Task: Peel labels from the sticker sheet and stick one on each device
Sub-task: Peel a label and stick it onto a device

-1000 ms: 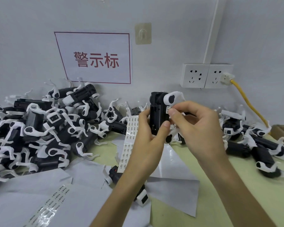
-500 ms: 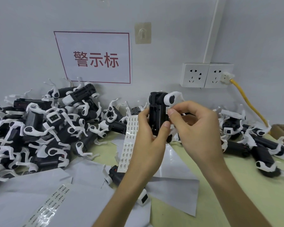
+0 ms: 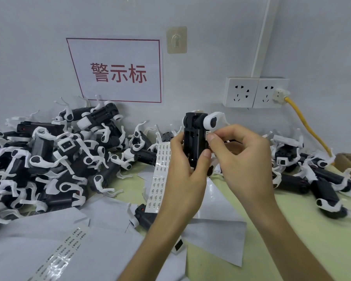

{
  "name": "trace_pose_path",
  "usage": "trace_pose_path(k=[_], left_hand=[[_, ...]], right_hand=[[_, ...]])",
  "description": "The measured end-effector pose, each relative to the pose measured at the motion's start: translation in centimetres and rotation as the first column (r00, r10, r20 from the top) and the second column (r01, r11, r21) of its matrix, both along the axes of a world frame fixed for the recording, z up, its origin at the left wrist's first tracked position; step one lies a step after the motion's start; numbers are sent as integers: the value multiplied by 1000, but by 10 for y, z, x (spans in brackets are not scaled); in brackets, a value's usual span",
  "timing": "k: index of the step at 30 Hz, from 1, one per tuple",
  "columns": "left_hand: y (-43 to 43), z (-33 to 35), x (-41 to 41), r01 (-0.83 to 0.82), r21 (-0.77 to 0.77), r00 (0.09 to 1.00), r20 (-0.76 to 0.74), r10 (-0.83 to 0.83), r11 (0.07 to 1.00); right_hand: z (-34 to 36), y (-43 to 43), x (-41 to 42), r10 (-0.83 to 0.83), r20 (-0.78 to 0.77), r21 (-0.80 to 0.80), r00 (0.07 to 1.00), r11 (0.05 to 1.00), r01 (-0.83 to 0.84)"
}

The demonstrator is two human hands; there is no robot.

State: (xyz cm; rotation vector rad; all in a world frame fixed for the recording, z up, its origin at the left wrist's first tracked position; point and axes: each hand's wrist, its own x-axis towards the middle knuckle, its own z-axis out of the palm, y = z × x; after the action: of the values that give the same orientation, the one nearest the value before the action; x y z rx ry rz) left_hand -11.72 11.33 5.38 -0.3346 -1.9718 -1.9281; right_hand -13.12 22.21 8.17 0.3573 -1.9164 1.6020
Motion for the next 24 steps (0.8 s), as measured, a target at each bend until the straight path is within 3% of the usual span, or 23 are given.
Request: trace_pose_path(k=[8, 13, 16, 19, 24], left_hand=[[-1, -1, 0, 33, -52, 999, -31, -35, 998], [-3, 0, 1, 85, -34, 996, 38, -84, 996], [-4, 0, 1, 123, 7, 986, 112, -123, 992], [-4, 0, 2, 159, 37, 979, 127, -162, 987], [-7, 2, 2, 247, -22, 964, 103, -243, 969]], right_hand=[[0, 6, -4, 40, 60, -32, 997, 999, -38], [1, 20, -13, 205, 201, -188, 958, 968, -168], [-1, 27, -19, 396, 273, -280, 877, 905, -321], [-6, 26, -21, 494, 253, -308, 832, 856, -415], [-7, 23, -21, 438, 171, -221, 883, 890, -399]])
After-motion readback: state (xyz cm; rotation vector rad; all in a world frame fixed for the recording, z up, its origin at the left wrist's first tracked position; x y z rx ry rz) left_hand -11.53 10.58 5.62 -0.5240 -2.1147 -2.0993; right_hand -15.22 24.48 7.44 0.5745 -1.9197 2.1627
